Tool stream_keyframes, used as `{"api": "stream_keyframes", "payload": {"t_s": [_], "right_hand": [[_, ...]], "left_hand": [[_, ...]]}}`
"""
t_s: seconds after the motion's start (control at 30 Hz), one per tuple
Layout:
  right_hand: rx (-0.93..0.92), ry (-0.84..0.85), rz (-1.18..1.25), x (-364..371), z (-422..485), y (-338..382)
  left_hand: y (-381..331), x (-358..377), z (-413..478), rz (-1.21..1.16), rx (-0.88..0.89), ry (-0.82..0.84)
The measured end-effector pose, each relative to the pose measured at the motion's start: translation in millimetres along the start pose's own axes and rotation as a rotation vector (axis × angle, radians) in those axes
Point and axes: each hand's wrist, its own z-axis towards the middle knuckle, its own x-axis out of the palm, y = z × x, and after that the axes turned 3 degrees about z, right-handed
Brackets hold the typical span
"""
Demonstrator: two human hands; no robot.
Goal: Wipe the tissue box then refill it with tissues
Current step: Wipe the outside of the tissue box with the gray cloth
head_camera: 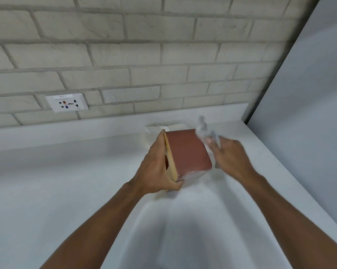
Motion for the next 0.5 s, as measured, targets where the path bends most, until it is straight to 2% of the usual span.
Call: {"api": "stream_keyframes", "payload": {"t_s": [0.03,0.1,0.13,0.2,0.27,0.5], "right_hand": [[0.21,-0.027,0.163,-6,9,-9],[0.47,-0.158,0.649,-13,15,-19],[0.53,-0.226,0.81,-16,12,-19],[0.518,-0.268,0.988,-22,2,-12],[0.442,-0.198,1.001,-27,-8,-5],[0.227,0.266,0.748,-23,-23,6]], "left_hand": [[0,1,-4,0.026,0.003,0.015],[-2,3,-11,0.064,0.025,0.036],[-2,4,-15,0.077,0.045,0.031],[-1,8,-21,0.104,0.069,0.024],[-3,11,-26,0.113,0.058,0.028],[3,14,-25,0.125,0.016,0.046]]}}
